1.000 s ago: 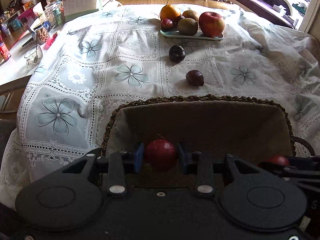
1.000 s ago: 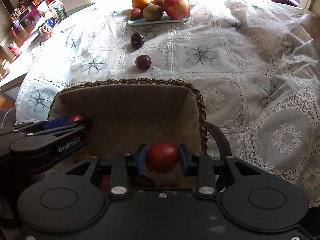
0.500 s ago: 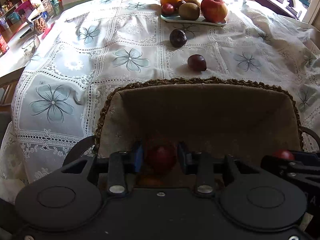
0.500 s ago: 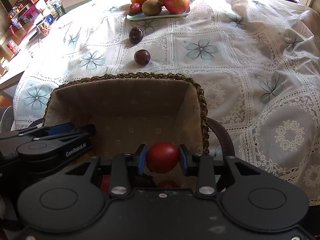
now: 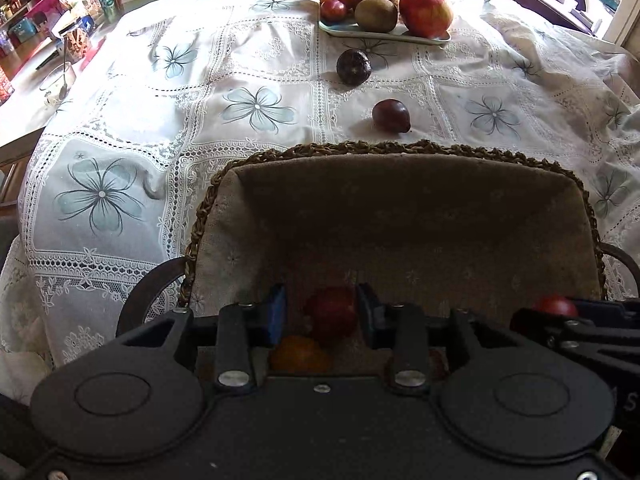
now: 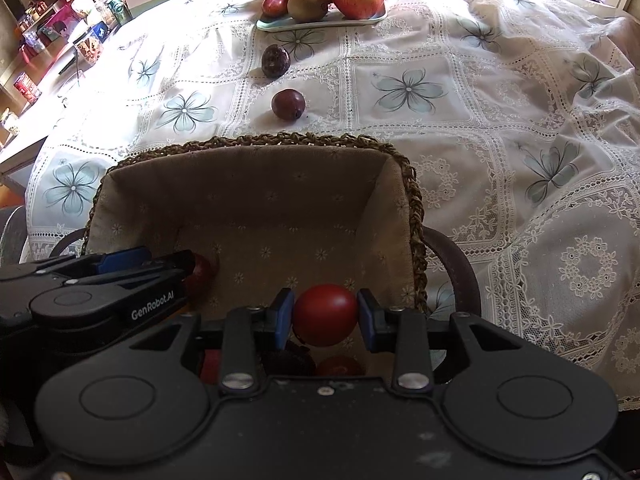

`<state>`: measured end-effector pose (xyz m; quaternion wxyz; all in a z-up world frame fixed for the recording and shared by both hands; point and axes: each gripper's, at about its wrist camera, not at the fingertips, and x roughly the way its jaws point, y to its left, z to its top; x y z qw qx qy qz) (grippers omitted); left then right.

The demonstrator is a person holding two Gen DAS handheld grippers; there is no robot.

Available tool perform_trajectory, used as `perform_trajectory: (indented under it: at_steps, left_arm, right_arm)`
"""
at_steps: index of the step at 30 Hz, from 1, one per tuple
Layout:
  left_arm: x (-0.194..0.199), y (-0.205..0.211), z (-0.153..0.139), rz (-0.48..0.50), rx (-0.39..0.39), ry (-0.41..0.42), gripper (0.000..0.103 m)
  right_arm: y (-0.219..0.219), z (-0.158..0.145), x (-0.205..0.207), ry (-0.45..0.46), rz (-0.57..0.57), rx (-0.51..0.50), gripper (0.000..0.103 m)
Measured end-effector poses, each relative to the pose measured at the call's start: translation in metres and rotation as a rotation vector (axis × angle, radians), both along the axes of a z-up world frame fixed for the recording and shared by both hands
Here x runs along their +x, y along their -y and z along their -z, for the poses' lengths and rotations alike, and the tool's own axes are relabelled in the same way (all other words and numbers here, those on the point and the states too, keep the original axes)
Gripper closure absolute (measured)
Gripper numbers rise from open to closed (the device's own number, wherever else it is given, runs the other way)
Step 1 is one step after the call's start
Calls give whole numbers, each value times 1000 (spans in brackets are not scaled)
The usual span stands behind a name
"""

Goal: Organize fruits
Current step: 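Lower the red fruit into the basket and open the right gripper while the left releases the apple, then move the right gripper to a dark red plum while the left approaches a black plum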

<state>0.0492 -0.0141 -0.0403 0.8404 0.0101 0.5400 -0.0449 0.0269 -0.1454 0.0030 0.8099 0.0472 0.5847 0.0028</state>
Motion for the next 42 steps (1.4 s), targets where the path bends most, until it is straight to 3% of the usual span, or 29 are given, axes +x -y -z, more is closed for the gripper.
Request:
perform_trajectory:
  at_steps: [14,21,26,33,42]
  left_arm:
    - [-3,2,-2,13,-8,-3,58]
    - [-3,-5,-38,40,-59,71,57]
    - [29,-17,-63,-24,-47,134,57]
    - [100,-23,-55,-96,-30,117,57]
    - [163,-31,-12,-139,-75,-26,58]
  right_arm:
    - [0,-4,-2,11,-5,10,67]
    - [2,-36,2,94,-21,42,67]
    - [3,-53,30,172,6,14,65]
    - [0,-18,115,116,-3,16,64]
    - [-22,27,186,39,-29,19,64]
